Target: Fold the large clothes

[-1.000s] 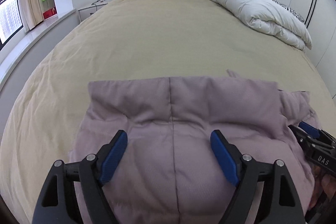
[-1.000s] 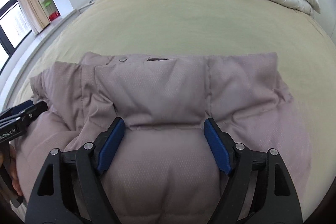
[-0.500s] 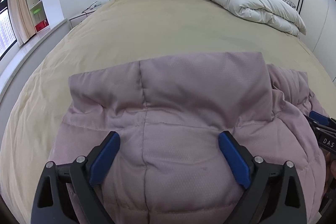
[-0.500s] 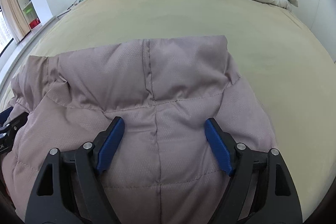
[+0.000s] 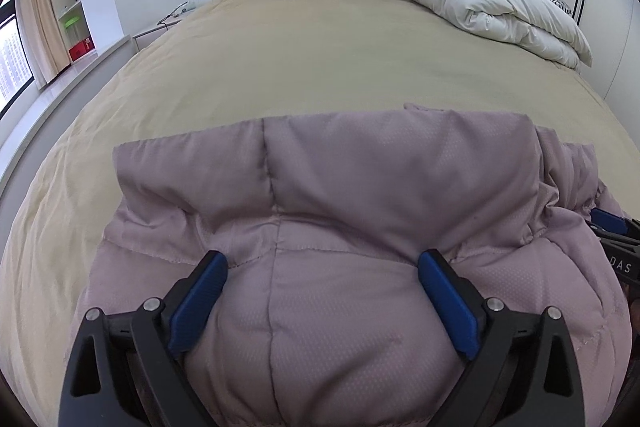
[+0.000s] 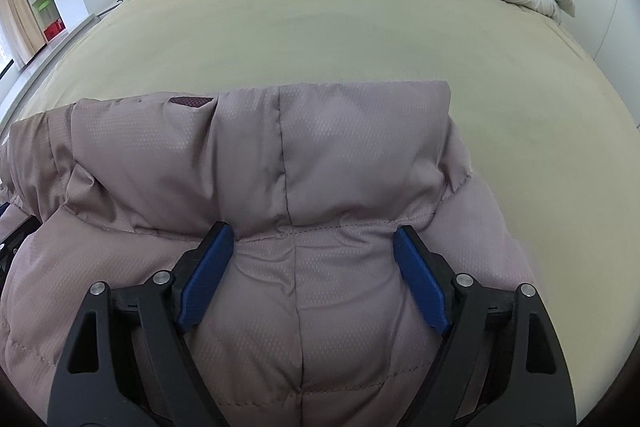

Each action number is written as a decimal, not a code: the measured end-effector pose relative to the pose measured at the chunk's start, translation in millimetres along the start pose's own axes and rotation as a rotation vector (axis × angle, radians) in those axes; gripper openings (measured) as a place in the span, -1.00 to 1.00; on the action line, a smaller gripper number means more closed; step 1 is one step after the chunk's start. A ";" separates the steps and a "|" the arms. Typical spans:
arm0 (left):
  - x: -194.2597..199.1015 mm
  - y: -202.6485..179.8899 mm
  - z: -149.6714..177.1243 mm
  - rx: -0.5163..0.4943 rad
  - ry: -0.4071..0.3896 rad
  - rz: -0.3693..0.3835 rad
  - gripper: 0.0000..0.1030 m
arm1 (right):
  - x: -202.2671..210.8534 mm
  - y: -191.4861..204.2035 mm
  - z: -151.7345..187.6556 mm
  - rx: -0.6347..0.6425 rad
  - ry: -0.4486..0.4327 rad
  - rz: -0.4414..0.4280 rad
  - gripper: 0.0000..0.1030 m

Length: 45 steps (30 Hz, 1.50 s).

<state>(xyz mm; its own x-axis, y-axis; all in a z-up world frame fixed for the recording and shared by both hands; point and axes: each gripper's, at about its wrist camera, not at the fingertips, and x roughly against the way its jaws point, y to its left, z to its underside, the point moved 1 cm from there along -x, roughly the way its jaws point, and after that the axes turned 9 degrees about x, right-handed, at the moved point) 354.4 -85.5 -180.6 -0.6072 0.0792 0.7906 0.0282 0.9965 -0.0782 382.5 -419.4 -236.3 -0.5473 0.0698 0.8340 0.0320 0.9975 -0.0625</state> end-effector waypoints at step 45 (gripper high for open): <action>92.8 60.4 23.2 0.171 -0.086 0.118 0.82 | 94.9 47.5 10.1 0.056 -0.238 -0.203 0.26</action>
<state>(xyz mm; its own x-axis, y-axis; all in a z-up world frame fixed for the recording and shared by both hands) 281.4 -18.5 -126.0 -0.6733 0.1855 0.7157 -0.0272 0.9611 -0.2747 323.6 -365.4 -165.7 -0.7186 -0.1408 0.6810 -0.1400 0.9885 0.0567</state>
